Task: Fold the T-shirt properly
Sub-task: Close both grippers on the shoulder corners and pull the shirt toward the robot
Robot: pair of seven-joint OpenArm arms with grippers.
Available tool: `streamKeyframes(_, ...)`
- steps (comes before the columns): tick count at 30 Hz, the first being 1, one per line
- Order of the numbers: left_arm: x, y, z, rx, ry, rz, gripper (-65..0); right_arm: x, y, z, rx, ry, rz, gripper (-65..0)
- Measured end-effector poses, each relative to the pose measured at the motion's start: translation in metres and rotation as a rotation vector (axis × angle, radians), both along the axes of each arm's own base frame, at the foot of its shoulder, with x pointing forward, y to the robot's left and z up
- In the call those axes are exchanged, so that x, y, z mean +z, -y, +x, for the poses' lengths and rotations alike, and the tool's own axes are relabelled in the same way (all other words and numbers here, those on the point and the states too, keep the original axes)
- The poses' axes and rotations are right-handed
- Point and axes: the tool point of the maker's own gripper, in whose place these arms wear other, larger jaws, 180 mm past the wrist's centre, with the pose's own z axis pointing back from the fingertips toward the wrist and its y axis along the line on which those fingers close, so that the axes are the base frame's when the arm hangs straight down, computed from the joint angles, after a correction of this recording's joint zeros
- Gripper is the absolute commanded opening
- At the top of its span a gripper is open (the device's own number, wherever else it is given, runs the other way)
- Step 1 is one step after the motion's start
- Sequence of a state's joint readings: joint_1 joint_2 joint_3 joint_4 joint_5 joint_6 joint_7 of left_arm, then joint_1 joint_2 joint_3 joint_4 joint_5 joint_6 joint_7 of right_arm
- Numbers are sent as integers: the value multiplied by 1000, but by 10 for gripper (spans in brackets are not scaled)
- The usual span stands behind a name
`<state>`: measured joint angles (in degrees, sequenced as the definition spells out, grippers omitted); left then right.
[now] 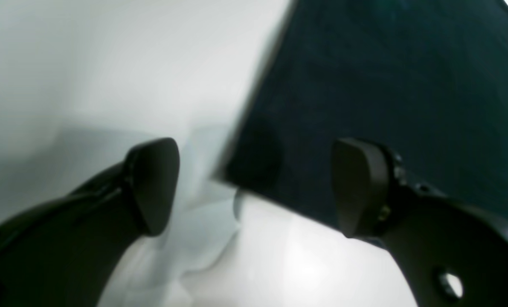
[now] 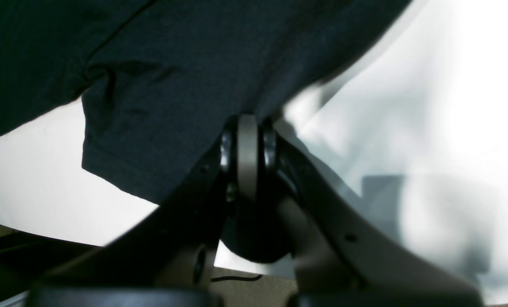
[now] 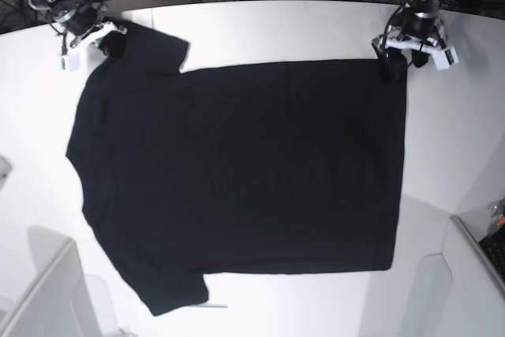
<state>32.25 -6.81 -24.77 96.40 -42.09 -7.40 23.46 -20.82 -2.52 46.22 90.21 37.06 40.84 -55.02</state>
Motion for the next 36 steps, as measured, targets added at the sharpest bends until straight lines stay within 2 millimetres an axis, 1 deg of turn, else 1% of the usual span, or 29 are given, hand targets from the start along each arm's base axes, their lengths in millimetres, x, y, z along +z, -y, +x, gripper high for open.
streamKeyframes(2, -1, 4, 9, -19, -12, -19, -118, 0, 0, 0, 0, -1, 0, -650)
streamKeyframes(4, -1, 6, 13, -21, -11, -26, -118, 0, 0, 0, 0, -2, 0, -650)
streamKeyframes(10, -2, 8, 13, -27, -13, -32, -122, 0, 0, 0, 0, -1, 0, -650)
streamKeyframes(11, -3, 7, 12, -24, -16, -34, -138, 0, 0, 0, 0, -1, 0, -650)
streamKeyframes(13, -6, 6, 10, -15, -18, -37, -214, 0, 0, 0, 0, 0, 0, -650)
streamKeyframes(20, -19, 3, 10, 8, -36, -66, -624, 0, 0, 0, 0, 0, 0, -650)
streamKeyframes(21, -20, 3, 10, 10, -39, -68, -650, 0, 0, 0, 0, -1, 0, -650)
streamKeyframes(26, -20, 4, 12, 7, -38, -71, -650, 0, 1, -1, -3, 0, -1, -650)
streamKeyframes(28, -20, 4, 9, 5, -43, -69, -650, 1, 1, -1, -5, 3, -3, -650)
streamKeyframes(33, -22, 4, -4, -2, -57, -73, -650, 0, 2, -6, -12, 1, -2, -650)
streamKeyframes(36, -20, 5, -17, -13, -74, -64, -650, 0, 7, -13, -10, -12, -12, -650)
